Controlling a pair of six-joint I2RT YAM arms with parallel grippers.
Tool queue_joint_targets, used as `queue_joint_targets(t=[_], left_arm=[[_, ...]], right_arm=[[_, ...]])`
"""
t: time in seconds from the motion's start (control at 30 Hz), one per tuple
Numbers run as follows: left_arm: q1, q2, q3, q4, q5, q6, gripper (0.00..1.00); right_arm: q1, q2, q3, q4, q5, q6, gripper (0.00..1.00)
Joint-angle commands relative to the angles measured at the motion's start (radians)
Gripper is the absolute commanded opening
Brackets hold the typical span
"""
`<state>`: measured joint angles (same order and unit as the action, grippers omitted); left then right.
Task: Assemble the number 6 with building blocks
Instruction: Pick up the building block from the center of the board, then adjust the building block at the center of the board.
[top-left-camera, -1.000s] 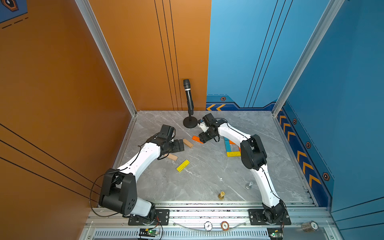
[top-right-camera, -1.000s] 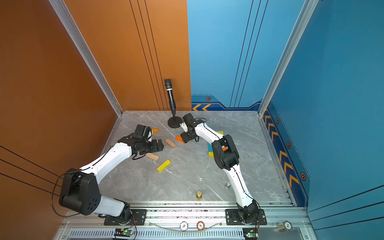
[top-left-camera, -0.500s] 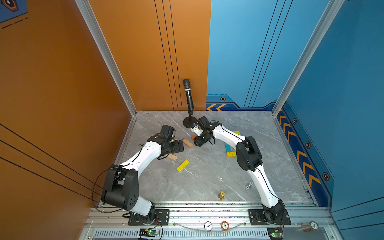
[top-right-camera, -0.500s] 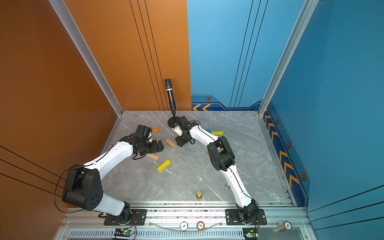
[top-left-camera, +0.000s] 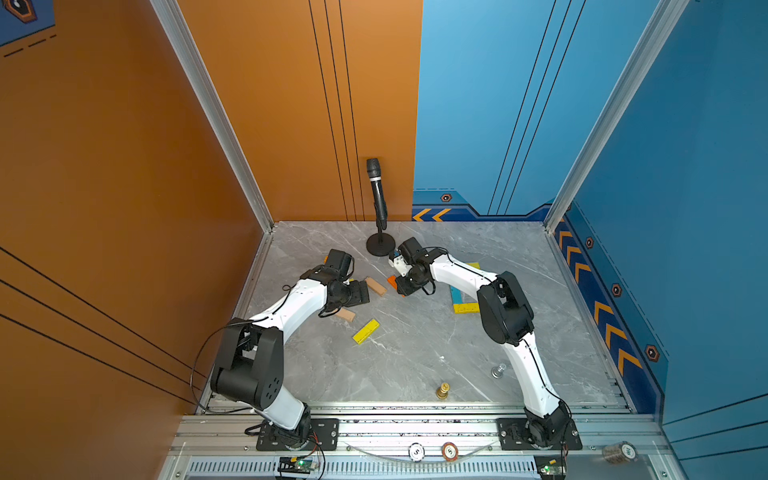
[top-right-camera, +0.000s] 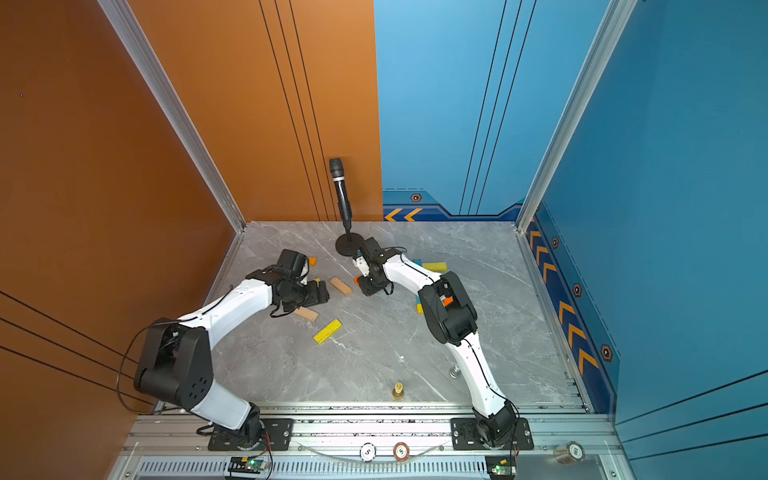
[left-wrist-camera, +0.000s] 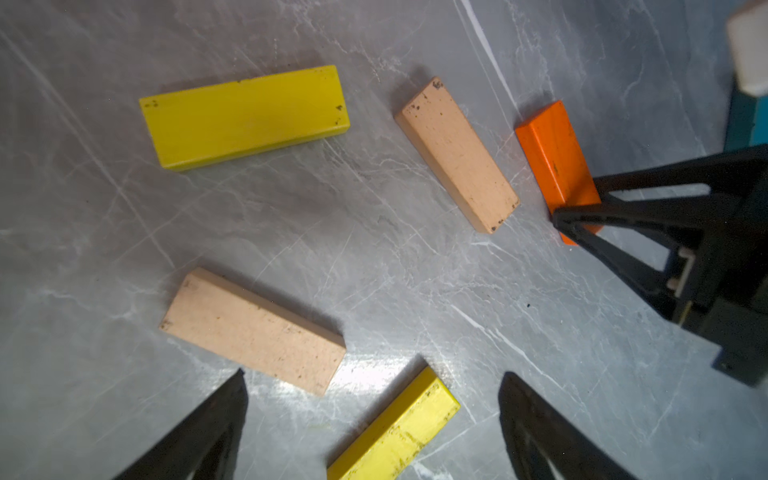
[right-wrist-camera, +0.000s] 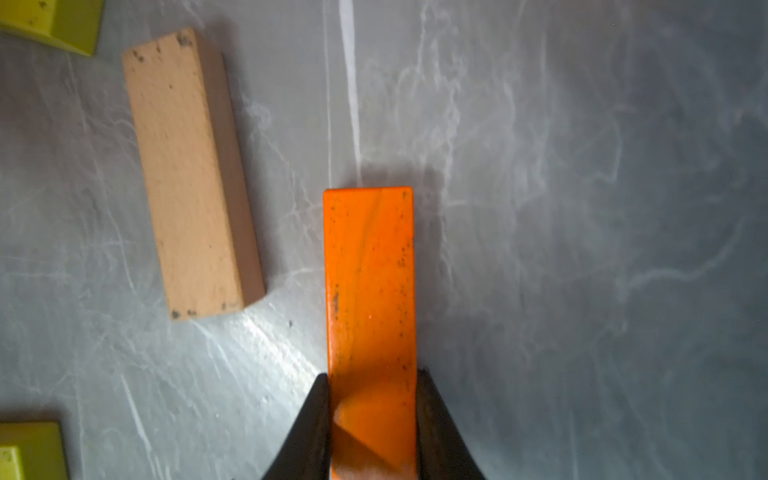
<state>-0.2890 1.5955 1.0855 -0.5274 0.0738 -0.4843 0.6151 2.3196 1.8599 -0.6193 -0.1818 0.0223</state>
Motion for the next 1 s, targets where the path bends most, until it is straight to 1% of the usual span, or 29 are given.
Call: queue_joint_targets(t=[0.0,0.1,0.27,0.47,0.53,0.67,0.7,0.8,0.87,0.97], left_arm=[[-0.041,0.052,0.064,-0.005,-0.041,-0.025,0.94],[-0.074,0.116,0.122,-0.007,-0.063,-0.053,0.93],[-0.122,0.239,0.242,-0.032,-0.146,-0.131,0.9],[-0.156,0.399,0.375,-0.07,-0.238,-0.226,0.87],[-0.165,0.449,0.423,-0.082,-0.267,-0.238,0.82],[-0.169,0.52,0.496,-0.099,-0.284,-0.24,0.79],[-0.166,0.537,0.509,-0.101,-0.278,-0.237,0.77],[-0.159,0.574,0.539,-0.11,-0.25,-0.213,0.67],[-0.153,0.584,0.549,-0.109,-0.216,-0.173,0.6],[-0.145,0.575,0.538,-0.106,-0.151,-0.084,0.47]], right_arm=[[-0.01,-0.08,-0.122,0.046,0.032,0.137,0.16],[-0.013,-0.171,-0.233,0.115,0.05,0.205,0.16],[-0.001,-0.335,-0.391,0.219,0.083,0.312,0.16],[0.033,-0.465,-0.503,0.291,0.148,0.394,0.16],[0.04,-0.497,-0.53,0.308,0.157,0.41,0.16],[0.043,-0.546,-0.567,0.309,0.177,0.41,0.16],[0.043,-0.558,-0.573,0.306,0.182,0.409,0.16],[0.039,-0.587,-0.59,0.301,0.186,0.405,0.17],[0.032,-0.599,-0.588,0.291,0.172,0.397,0.17],[0.023,-0.595,-0.564,0.258,0.133,0.348,0.17]])
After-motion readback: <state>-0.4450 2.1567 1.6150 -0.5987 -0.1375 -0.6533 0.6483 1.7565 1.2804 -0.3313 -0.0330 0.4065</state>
